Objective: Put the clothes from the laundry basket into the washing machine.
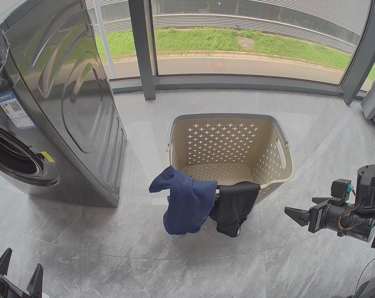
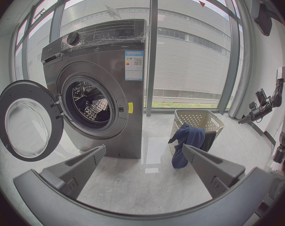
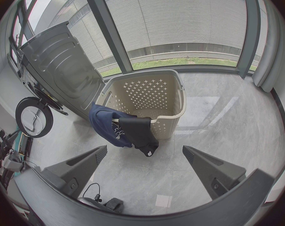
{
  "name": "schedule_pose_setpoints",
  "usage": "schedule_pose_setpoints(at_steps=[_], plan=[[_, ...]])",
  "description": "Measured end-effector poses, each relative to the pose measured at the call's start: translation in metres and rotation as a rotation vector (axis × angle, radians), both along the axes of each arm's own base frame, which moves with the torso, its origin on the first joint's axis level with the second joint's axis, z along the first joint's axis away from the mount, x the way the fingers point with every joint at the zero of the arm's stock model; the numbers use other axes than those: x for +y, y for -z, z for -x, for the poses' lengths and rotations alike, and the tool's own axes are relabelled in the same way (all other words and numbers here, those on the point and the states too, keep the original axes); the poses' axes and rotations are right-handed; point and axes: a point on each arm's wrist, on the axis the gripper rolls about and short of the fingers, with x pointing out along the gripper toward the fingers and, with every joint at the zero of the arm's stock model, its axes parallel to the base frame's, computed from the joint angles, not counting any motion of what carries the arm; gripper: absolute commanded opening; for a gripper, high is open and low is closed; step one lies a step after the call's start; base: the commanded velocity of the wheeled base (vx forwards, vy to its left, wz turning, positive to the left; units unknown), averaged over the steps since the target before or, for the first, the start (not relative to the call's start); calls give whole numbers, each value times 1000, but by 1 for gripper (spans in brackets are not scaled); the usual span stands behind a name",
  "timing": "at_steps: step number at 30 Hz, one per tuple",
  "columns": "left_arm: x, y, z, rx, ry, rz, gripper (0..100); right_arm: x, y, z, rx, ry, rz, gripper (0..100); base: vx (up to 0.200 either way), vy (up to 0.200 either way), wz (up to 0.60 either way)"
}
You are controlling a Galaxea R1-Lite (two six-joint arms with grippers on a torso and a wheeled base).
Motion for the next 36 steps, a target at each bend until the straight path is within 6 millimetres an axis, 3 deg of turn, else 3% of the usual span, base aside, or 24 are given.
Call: schedule_pose_setpoints(at_steps=[16,36], plan=[[0,0,0,0,0,2,100,35,30,-13,120,-42,16,100,0,0,0],[0,0,0,0,0,0,100,75,81,-53,130,-35,42,100,0,0,0]])
